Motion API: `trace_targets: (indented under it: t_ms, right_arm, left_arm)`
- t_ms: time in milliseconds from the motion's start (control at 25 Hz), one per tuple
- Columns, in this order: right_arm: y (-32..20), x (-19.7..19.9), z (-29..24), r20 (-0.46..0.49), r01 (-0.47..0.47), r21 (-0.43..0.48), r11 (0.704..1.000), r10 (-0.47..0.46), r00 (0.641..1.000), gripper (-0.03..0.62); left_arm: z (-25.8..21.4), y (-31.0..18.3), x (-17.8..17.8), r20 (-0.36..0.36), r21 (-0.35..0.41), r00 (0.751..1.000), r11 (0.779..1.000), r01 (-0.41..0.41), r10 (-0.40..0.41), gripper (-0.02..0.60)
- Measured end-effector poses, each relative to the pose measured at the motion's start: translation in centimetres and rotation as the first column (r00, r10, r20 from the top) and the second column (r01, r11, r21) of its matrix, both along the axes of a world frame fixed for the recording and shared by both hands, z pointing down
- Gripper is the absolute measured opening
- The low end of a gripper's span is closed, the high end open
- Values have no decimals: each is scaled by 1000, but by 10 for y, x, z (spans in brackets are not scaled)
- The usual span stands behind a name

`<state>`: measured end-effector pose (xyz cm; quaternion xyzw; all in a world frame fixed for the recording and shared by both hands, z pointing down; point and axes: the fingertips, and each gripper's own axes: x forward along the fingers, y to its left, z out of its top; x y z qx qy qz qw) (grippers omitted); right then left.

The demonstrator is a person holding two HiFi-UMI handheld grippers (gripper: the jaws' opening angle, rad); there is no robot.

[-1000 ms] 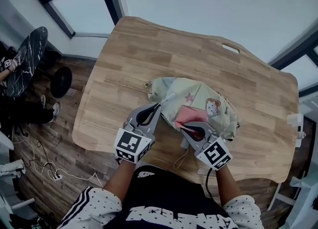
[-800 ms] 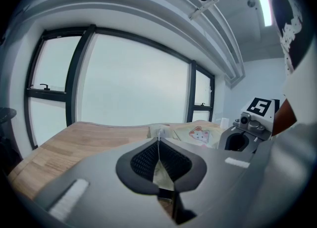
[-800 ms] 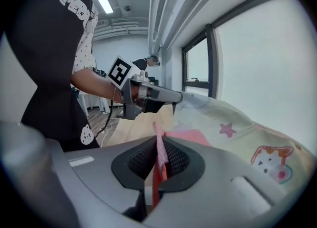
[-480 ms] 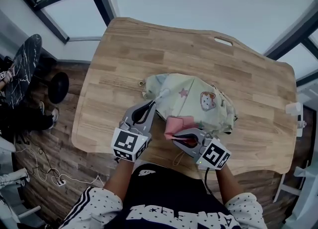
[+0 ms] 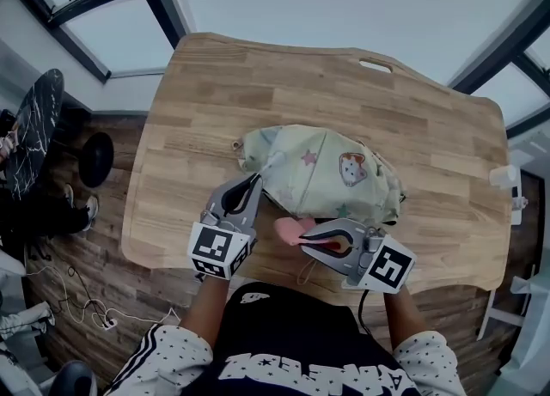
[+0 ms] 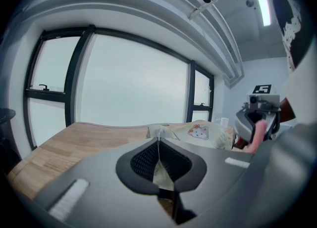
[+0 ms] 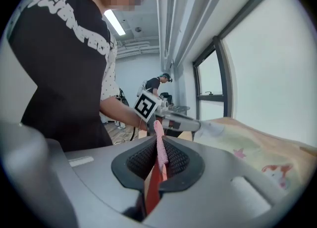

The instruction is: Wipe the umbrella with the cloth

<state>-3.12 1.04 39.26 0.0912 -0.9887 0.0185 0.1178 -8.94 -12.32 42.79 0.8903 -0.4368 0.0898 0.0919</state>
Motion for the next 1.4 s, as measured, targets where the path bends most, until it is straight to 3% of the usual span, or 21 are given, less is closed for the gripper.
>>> trace_targets:
  t_ms: [80,200,400,520,600,760,1040,1400]
  right_arm:
    - [-13,15,-18,-11,-50,23,998,51,999,26]
    - [-44,48,-40,-12,-232,-13,973,232,973,26]
    - [-100,99,-63,-84,-357,242,902,386,919,26]
    - [-125,118,-65,-130,-382,340,859,446,886,26]
    - [-136,122,-57,-174,-368,377,850,456,873,26]
    - [-140,115,-29,-217,-293,371,881,389,895,26]
    - [-104,110,25,-300,-203,276,939,285,910,26]
    - [-65,106,46,-283,-219,195,956,269,921,26]
  left_arm:
    - [0,0,0,-1,1,1000,1000,-1,1,0]
    - [1,0,-1,-6,-4,1000,1000,0,0,0]
    - [3,0,-2,-3,-15,1000,1000,11,-11,0]
    - [4,0,-2,0,-20,1000,1000,16,-16,0]
    - [5,0,-2,0,-22,1000,1000,18,-18,0]
    - [4,-1,-3,8,-25,1000,999,29,-29,0]
    - [5,-4,-5,9,-35,999,998,42,-42,1]
    - [5,-13,-9,28,-27,999,999,41,-40,0]
